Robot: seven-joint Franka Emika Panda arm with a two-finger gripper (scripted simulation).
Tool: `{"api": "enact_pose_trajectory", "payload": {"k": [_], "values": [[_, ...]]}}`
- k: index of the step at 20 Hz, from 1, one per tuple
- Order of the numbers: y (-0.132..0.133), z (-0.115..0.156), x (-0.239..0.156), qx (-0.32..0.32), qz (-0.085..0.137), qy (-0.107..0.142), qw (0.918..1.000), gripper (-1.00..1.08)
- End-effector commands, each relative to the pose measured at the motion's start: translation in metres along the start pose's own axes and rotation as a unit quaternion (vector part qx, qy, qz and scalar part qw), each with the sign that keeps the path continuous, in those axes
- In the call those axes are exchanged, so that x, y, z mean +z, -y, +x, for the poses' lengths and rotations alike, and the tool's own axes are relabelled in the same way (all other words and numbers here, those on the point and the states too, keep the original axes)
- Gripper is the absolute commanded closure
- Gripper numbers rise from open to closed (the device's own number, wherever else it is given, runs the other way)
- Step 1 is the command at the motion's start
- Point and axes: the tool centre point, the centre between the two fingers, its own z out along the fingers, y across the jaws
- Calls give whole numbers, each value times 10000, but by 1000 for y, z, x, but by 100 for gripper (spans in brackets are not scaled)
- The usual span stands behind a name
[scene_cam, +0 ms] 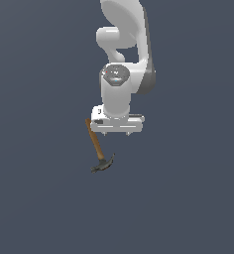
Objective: Pick up the object and move it to a goal position.
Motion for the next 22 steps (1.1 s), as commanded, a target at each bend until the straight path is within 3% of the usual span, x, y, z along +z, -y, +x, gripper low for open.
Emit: {"api": "enact_pose_trajectory", "payload": {"k": [1,10,22], "values": [[0,0,0,0,0,0,10000,-92],[-1,4,-18,37,127,-118,9998,-92],[-11,1,-6,-91,109,-134,9998,-92]]}}
